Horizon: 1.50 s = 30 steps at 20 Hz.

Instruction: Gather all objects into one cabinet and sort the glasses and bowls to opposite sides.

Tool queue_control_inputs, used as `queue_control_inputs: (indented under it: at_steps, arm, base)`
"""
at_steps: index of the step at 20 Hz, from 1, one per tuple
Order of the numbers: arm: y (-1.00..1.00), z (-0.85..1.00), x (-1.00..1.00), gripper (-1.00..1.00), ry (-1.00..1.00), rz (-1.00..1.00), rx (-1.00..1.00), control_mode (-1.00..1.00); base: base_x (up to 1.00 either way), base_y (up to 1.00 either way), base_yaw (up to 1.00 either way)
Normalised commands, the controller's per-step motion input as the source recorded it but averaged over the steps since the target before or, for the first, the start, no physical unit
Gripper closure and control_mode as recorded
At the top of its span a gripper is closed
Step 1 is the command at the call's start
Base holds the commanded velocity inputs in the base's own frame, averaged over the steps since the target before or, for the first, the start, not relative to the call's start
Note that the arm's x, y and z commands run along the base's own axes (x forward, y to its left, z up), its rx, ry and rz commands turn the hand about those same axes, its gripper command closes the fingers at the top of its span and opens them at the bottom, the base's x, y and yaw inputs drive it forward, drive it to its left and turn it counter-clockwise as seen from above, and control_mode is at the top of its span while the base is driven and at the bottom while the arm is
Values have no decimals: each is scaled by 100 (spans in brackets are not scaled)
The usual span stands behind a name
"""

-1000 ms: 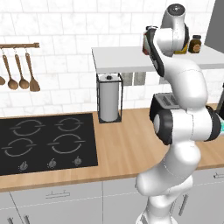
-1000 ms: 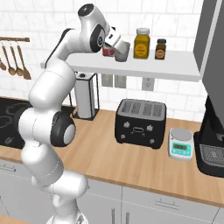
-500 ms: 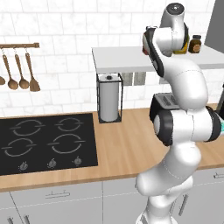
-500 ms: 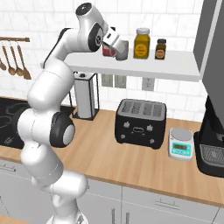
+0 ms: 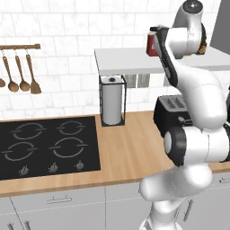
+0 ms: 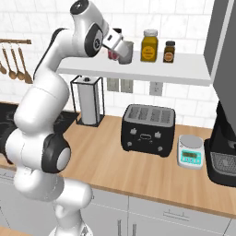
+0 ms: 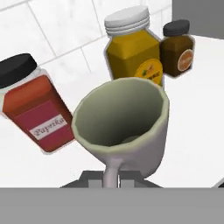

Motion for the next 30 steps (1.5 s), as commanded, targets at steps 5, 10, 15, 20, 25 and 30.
queue_control_inputs:
  at_steps: [5,10,15,20,25,30]
  arm:
    - [0,19,-100,100,-14,7,2,-100]
    - [0,11,-100,100,-1,17,11,-100]
    - [0,0,-100,100,7,26,5,-100]
    - [0,0,-40,100,4,12,0,100]
    - [0,0,0,100,0,0,0,100]
    - [0,0,0,100,0,0,0,100]
  base:
    - [0,0,0]
    - [0,0,0]
    - [0,0,0]
    - [-60,0,17]
    - [-93,-17,5]
    - [-52,-13,-35]
